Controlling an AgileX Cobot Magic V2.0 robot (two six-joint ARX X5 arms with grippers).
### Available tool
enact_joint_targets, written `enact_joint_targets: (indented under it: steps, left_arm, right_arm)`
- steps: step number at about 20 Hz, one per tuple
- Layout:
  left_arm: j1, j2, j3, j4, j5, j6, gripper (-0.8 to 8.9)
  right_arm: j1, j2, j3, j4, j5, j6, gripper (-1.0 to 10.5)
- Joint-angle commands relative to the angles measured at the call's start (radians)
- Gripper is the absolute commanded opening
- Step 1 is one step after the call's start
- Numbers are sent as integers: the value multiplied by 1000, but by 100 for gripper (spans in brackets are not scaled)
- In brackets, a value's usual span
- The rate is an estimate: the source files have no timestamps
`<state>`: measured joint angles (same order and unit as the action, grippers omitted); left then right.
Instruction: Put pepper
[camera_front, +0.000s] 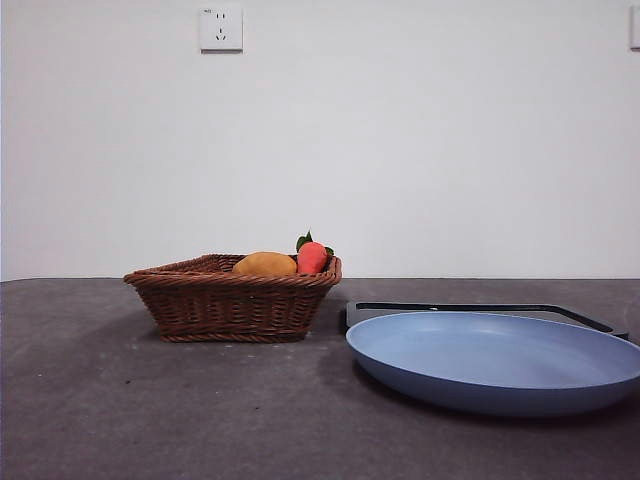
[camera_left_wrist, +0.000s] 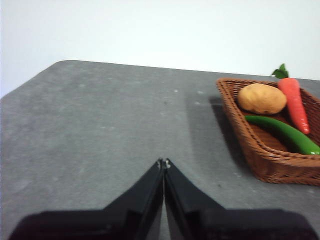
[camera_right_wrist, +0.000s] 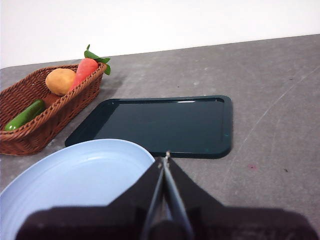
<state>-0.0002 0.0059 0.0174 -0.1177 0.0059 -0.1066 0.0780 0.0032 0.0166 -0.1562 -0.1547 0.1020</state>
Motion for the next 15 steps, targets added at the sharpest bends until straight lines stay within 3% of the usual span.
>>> enact_joint_targets:
  steps: [1,4,10,12,15]
  left_arm:
    - [1,-5,-11,20,45,-25,8]
    - [2,-5,-11,19,82,-40,8]
    - [1,-5,2,11,183,-197,6]
    - [2,-5,23,-8,214,-216,6]
    - [2,-4,85,-74,212,-216,7]
  right_arm:
    - [1,-3,-6,14,0,38,11]
    - [1,-3,-6,14,0,108,11]
    - [2,-3,4,18,-3,260,5]
    - [2,-3,24,18,-3,315,5]
    - [2,-2,69,18,-2,328,5]
